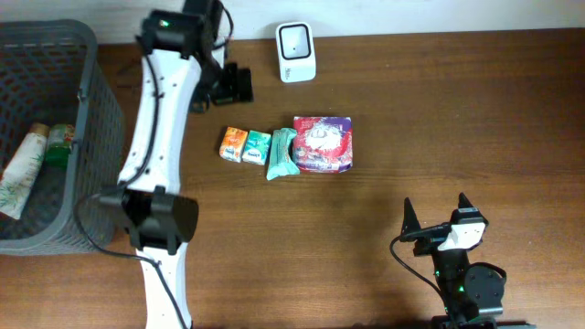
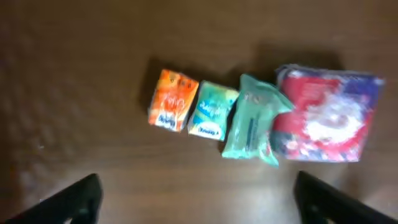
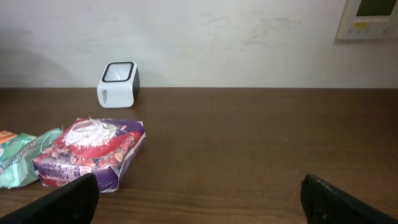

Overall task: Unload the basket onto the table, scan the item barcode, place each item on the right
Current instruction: 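Carry the orange tissue pack to the scanner and release it beside the teal pack, then reach the left gripper into the basket and grasp the white bamboo-print tube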

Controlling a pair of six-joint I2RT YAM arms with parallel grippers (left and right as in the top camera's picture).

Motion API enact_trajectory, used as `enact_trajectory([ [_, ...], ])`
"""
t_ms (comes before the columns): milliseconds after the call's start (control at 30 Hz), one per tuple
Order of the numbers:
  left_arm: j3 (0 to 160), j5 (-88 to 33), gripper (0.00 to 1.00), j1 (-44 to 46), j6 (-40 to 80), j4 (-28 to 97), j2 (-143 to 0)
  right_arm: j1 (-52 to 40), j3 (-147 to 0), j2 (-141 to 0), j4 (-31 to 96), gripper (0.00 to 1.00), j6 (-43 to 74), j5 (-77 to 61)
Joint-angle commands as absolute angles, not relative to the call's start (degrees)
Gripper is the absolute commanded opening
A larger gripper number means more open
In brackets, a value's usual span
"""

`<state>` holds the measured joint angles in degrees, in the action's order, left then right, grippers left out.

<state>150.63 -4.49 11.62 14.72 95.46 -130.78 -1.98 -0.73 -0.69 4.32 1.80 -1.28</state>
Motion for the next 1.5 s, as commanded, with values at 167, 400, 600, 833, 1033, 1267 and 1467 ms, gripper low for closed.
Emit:
enact_trajectory([
  [167, 157.4, -2.9, 0.99, 9.1, 4.8, 96.7, -120.9, -2.2, -0.3, -0.4, 4.5, 0.99, 2.3, -0.8],
  [400, 157.3, 3.6, 0.99, 7.3, 4.9, 96.7, -115.0, -2.2, -0.3, -0.4, 4.5, 0.98, 2.3, -0.8],
  [600, 156.6, 8.0, 0.99, 3.4, 14.3, 96.7, -114.1, -2.2, -0.3, -0.4, 4.5, 0.98, 2.3, -0.8],
  [833, 156.6, 8.4, 0.99, -9.3, 17.3, 96.3, -114.1, -2.2, -0.3, -0.4, 4.5, 0.98, 2.3, -0.8],
  [1033, 156.0, 9.0, 0.99, -18.5, 6.6, 91.6, -115.0, -2.2, -0.3, -0.4, 4.5, 0.98, 2.3, -0.8],
  [1267, 150.2, 14.5, 0.99, -25.2, 4.0, 85.5, -120.6, -2.2, -0.3, -0.4, 4.5, 0.99, 2.3, -0.8],
  [1467, 141.6, 14.4, 0.99, -30.0, -3.0, 79.0, -123.1, -2.2, -0.3, -0.4, 4.5, 0.98, 2.3, -0.8],
])
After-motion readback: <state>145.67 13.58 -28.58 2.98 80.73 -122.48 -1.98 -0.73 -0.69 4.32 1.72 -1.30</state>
